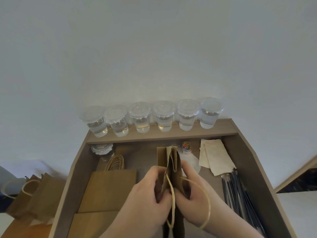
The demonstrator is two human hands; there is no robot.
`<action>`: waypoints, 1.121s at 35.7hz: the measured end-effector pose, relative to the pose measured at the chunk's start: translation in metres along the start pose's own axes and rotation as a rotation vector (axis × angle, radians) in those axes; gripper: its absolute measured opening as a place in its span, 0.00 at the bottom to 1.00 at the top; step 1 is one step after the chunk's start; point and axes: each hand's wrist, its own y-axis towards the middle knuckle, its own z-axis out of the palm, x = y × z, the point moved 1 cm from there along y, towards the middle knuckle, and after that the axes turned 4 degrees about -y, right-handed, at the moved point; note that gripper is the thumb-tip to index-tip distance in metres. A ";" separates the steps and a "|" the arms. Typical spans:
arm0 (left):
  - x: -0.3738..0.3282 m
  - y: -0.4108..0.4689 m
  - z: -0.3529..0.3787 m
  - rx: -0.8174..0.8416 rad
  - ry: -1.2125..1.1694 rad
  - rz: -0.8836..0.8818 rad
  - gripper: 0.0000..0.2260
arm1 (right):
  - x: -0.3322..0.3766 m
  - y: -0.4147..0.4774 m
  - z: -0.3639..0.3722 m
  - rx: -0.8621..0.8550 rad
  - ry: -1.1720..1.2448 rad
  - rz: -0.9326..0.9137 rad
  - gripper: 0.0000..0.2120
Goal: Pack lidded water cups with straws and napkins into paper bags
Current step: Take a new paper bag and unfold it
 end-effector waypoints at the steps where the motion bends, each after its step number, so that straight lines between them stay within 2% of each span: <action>1: -0.001 -0.001 0.000 -0.009 0.017 0.003 0.16 | 0.001 0.000 -0.001 -0.031 -0.025 0.008 0.24; 6: -0.009 -0.009 -0.003 -0.032 0.082 0.032 0.25 | 0.003 -0.001 -0.008 0.003 -0.032 0.115 0.14; 8: -0.011 -0.009 -0.010 -0.055 0.103 0.019 0.26 | 0.001 -0.001 -0.013 0.009 -0.085 0.129 0.09; 14: -0.003 -0.004 -0.050 -0.091 0.248 -0.081 0.25 | -0.006 -0.002 -0.042 0.009 -0.317 0.178 0.11; 20: 0.010 -0.006 -0.089 -0.161 0.360 -0.139 0.25 | 0.006 -0.009 -0.084 -0.029 -0.322 0.218 0.13; 24: 0.023 -0.002 -0.110 -0.213 0.357 -0.155 0.28 | 0.009 -0.012 -0.100 -0.013 -0.434 0.336 0.20; 27: 0.021 -0.001 -0.114 -0.231 0.352 -0.160 0.28 | 0.018 -0.012 -0.100 0.024 -0.420 0.290 0.16; 29: 0.011 -0.003 -0.105 -0.203 0.378 -0.132 0.27 | 0.024 -0.011 -0.093 0.048 -0.421 0.224 0.12; 31: -0.002 -0.005 -0.085 -0.092 0.344 -0.093 0.26 | 0.032 -0.009 -0.076 0.103 -0.397 0.189 0.12; 34: -0.010 -0.008 -0.047 0.067 0.295 -0.063 0.28 | 0.043 -0.005 -0.041 0.192 -0.426 0.161 0.20; 37: -0.002 -0.004 -0.044 0.055 0.333 -0.067 0.29 | 0.038 0.001 -0.032 0.212 -0.437 0.177 0.17; 40: 0.019 0.004 -0.077 -0.069 0.346 -0.103 0.24 | 0.019 0.006 -0.058 0.140 -0.377 0.273 0.14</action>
